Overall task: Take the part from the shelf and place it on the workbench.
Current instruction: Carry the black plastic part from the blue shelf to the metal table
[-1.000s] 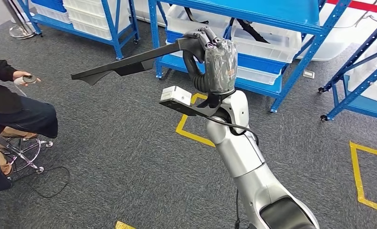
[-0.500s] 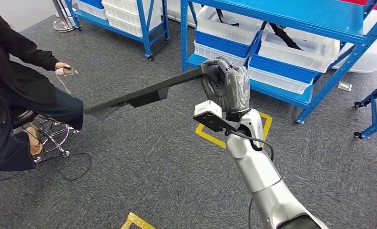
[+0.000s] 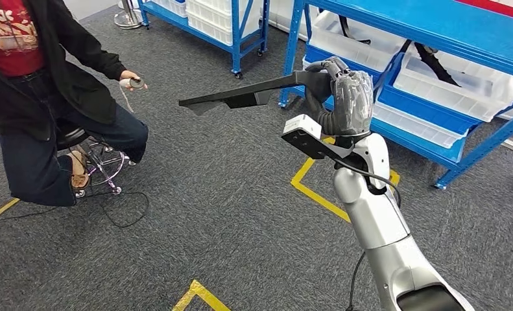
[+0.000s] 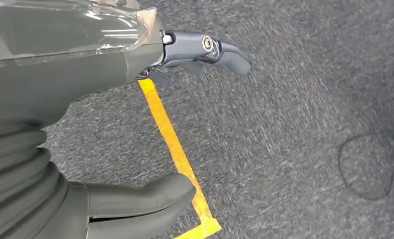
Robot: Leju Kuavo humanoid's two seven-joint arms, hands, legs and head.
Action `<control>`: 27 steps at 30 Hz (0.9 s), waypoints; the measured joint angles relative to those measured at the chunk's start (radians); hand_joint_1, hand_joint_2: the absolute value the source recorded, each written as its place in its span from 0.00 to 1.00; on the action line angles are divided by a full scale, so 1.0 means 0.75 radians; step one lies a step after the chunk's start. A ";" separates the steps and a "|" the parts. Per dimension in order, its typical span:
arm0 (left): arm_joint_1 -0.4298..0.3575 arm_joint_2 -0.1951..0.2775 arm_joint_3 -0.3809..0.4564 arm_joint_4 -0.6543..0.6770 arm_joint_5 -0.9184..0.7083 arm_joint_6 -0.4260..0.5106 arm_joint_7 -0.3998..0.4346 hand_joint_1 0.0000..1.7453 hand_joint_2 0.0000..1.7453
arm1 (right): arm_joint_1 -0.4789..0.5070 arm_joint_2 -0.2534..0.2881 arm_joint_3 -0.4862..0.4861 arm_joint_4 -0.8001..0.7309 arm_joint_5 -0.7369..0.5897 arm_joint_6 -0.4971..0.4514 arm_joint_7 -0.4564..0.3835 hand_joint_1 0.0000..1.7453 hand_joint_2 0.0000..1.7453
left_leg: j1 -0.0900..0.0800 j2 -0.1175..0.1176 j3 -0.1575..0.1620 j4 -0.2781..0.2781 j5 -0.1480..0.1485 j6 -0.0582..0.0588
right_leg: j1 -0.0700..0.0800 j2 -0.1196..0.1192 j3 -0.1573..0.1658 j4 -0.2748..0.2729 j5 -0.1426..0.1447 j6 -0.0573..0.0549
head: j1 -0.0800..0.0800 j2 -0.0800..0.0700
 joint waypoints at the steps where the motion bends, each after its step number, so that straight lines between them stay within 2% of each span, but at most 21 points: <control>1: 0.000 -0.001 0.000 0.000 0.004 0.001 0.000 0.00 1.00 | -0.006 -0.004 -0.001 0.001 0.008 0.005 0.012 1.00 1.00 | -0.001 -0.014 0.000 0.000 0.000 0.000 | 0.000 0.003 -0.009 0.009 0.007 0.008 | 0.000 0.000; 2: 0.000 0.000 0.001 0.001 0.009 0.000 0.000 0.00 1.00 | -0.020 -0.008 -0.001 0.004 0.019 0.014 0.029 1.00 1.00 | -0.001 -0.028 0.000 0.001 0.001 -0.001 | -0.002 0.005 0.009 -0.037 0.035 0.020 | 0.000 0.000; 4: -0.001 0.002 0.002 0.001 0.020 -0.003 0.004 0.00 1.00 | -0.080 -0.021 -0.002 0.018 0.023 0.058 0.067 1.00 1.00 | -0.002 -0.053 -0.001 0.004 0.003 -0.006 | -0.010 0.028 0.088 -0.220 0.115 0.041 | 0.000 0.000; 5: -0.001 0.004 0.003 0.001 0.023 -0.005 0.007 0.00 1.00 | -0.125 -0.031 -0.003 0.030 0.009 0.092 0.085 1.00 1.00 | -0.004 -0.064 -0.004 0.006 0.004 -0.012 | -0.011 0.040 0.121 -0.294 0.145 0.042 | 0.000 0.000; 6: -0.001 0.007 0.005 0.001 0.027 -0.006 0.011 0.00 1.00 | -0.176 -0.042 -0.004 0.045 -0.014 0.132 0.101 1.00 1.00 | -0.007 -0.073 -0.008 0.006 0.007 -0.019 | -0.012 0.049 0.139 -0.338 0.163 0.037 | -0.001 0.000; 7: 0.002 0.011 0.006 0.001 0.028 -0.008 0.015 0.00 1.00 | -0.226 -0.051 -0.005 0.061 -0.040 0.171 0.116 1.00 1.00 | -0.009 -0.080 -0.013 0.005 0.011 -0.026 | -0.008 0.050 0.143 -0.350 0.170 0.027 | -0.001 0.000; 8: 0.005 0.014 0.009 0.001 0.028 -0.010 0.018 0.00 1.00 | -0.274 -0.059 -0.006 0.077 -0.062 0.207 0.131 1.00 1.00 | -0.009 -0.087 -0.017 0.003 0.015 -0.034 | -0.004 0.040 0.142 -0.351 0.175 0.016 | -0.001 0.000; 9: 0.009 0.019 0.012 0.002 0.029 -0.013 0.021 0.00 1.00 | -0.322 -0.066 -0.005 0.091 -0.077 0.239 0.148 1.00 1.00 | -0.007 -0.088 -0.021 0.002 0.016 -0.040 | -0.010 0.033 0.141 -0.351 0.179 0.006 | -0.002 0.000; 11: 0.014 0.025 0.018 0.002 0.027 -0.017 0.026 0.00 1.00 | -0.419 -0.080 -0.002 0.115 -0.089 0.297 0.195 1.00 1.00 | -0.007 -0.050 -0.049 0.047 -0.016 -0.050 | -0.017 0.014 0.143 -0.356 0.185 -0.019 | -0.004 0.000; 13: 0.016 0.030 0.020 0.003 0.022 -0.017 0.029 0.00 1.00 | -0.514 -0.104 0.004 0.137 -0.097 0.346 0.248 1.00 1.00 | -0.009 0.006 -0.120 0.198 -0.096 -0.058 | -0.013 -0.007 0.144 -0.358 0.185 -0.038 | -0.007 0.000; 14: 0.016 0.032 0.020 0.003 0.017 -0.015 0.032 0.00 1.00 | -0.559 -0.118 0.009 0.150 -0.105 0.365 0.269 1.00 1.00 | -0.008 0.020 -0.164 0.292 -0.134 -0.061 | -0.008 -0.018 0.144 -0.357 0.184 -0.042 | -0.008 0.000; 15: 0.017 0.033 0.020 0.004 0.013 -0.012 0.036 0.00 1.00 | -0.602 -0.133 0.014 0.166 -0.117 0.382 0.285 1.00 1.00 | -0.007 0.026 -0.198 0.363 -0.157 -0.062 | -0.004 -0.030 0.144 -0.357 0.183 -0.044 | -0.008 0.000; 16: 0.018 0.033 0.020 0.005 0.009 -0.008 0.040 0.00 1.00 | -0.647 -0.146 0.020 0.182 -0.131 0.396 0.298 1.00 1.00 | -0.007 0.029 -0.211 0.391 -0.156 -0.061 | 0.000 -0.041 0.145 -0.356 0.182 -0.046 | -0.008 0.000; 17: 0.019 0.033 0.020 0.006 0.008 -0.005 0.043 0.00 1.00 | -0.693 -0.156 0.025 0.200 -0.144 0.409 0.307 1.00 1.00 | -0.008 0.032 -0.197 0.364 -0.131 -0.058 | 0.002 -0.052 0.146 -0.356 0.180 -0.047 | -0.008 0.000; 19: 0.020 0.036 0.021 0.007 0.009 0.001 0.047 0.00 1.00 | -0.790 -0.171 0.039 0.241 -0.157 0.428 0.322 1.00 1.00 | -0.015 0.062 -0.107 0.192 -0.049 -0.043 | 0.006 -0.072 0.150 -0.356 0.176 -0.050 | -0.008 0.000; 21: 0.020 0.040 0.024 0.007 0.016 0.006 0.053 0.00 1.00 | -0.882 -0.177 0.055 0.292 -0.155 0.436 0.339 1.00 1.00 | -0.032 0.100 -0.027 0.045 -0.007 -0.028 | 0.015 -0.087 0.148 -0.355 0.171 -0.047 | -0.007 0.000; 22: 0.021 0.042 0.027 0.007 0.020 0.007 0.057 0.00 1.00 | -0.923 -0.178 0.064 0.320 -0.148 0.437 0.352 1.00 1.00 | -0.039 0.108 -0.014 0.018 -0.006 -0.024 | 0.020 -0.095 0.147 -0.355 0.170 -0.044 | -0.007 0.000; 24: 0.026 0.046 0.034 0.008 0.027 0.008 0.068 0.00 1.00 | -0.994 -0.176 0.085 0.380 -0.128 0.436 0.379 1.00 1.00 | -0.046 0.089 -0.011 0.005 -0.001 -0.013 | 0.024 -0.115 0.147 -0.357 0.168 -0.037 | -0.006 0.000; 25: 0.029 0.046 0.036 0.009 0.028 0.010 0.076 0.00 1.00 | -1.027 -0.174 0.096 0.409 -0.119 0.436 0.392 1.00 1.00 | -0.045 0.077 -0.008 -0.004 0.005 -0.005 | 0.023 -0.108 0.144 -0.350 0.160 -0.035 | -0.006 0.000; 27: 0.032 0.046 0.039 0.011 0.027 0.014 0.089 0.00 1.00 | -1.088 -0.172 0.112 0.461 -0.106 0.435 0.412 1.00 1.00 | -0.039 0.055 0.000 -0.022 0.018 0.013 | 0.018 -0.056 0.106 -0.270 0.116 -0.036 | -0.005 0.000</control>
